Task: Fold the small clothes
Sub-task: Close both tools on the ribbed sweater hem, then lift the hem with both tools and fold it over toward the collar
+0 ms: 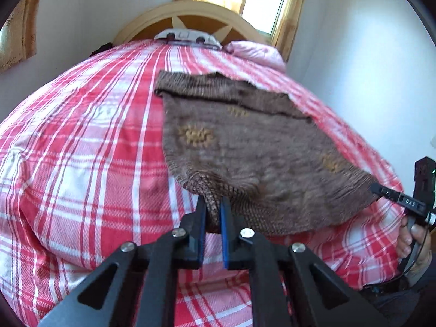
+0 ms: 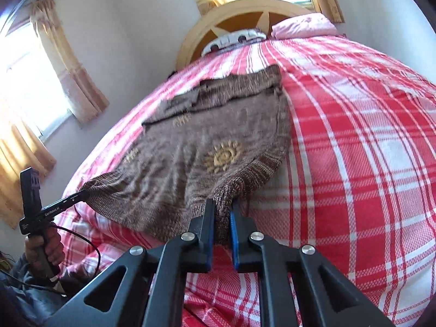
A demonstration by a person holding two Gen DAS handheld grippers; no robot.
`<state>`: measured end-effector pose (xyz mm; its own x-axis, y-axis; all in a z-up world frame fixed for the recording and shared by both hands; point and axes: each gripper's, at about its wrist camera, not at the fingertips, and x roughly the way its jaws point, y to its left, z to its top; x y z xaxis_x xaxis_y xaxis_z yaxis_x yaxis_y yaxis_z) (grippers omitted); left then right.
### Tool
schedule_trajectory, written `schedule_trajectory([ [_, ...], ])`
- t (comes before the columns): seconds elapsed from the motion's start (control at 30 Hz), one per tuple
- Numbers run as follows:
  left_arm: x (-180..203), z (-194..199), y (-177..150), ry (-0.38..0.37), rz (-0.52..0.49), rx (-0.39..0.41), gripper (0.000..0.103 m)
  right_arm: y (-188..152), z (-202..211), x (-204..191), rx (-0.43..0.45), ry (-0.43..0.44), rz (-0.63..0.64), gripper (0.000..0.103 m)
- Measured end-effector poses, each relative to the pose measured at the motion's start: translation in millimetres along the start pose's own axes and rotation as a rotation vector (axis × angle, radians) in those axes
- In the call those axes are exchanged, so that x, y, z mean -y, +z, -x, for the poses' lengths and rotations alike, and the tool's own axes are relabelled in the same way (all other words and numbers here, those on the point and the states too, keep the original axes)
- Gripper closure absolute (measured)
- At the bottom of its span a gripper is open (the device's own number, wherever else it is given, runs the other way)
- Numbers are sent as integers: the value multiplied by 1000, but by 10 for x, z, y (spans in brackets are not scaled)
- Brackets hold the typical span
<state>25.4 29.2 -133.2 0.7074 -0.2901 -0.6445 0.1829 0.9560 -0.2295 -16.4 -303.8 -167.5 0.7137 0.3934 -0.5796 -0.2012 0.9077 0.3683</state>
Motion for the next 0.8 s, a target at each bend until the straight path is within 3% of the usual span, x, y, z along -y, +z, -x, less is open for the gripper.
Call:
schedule_trajectory([
  [0.3,7,23,356,-14,-20,90,94,302,168,-66,103,48,-5,95],
  [0.5,-62,-100,690,-25,13,115,94,612,140,-27,150,55,-15,101],
  [0.63,-85,-209,784,-29,23,109,94,763,16,-6,107,64,-9,101],
  [0.8,-149,-289,667,-41,47,81,94,668,5,65,62,8,10,101],
])
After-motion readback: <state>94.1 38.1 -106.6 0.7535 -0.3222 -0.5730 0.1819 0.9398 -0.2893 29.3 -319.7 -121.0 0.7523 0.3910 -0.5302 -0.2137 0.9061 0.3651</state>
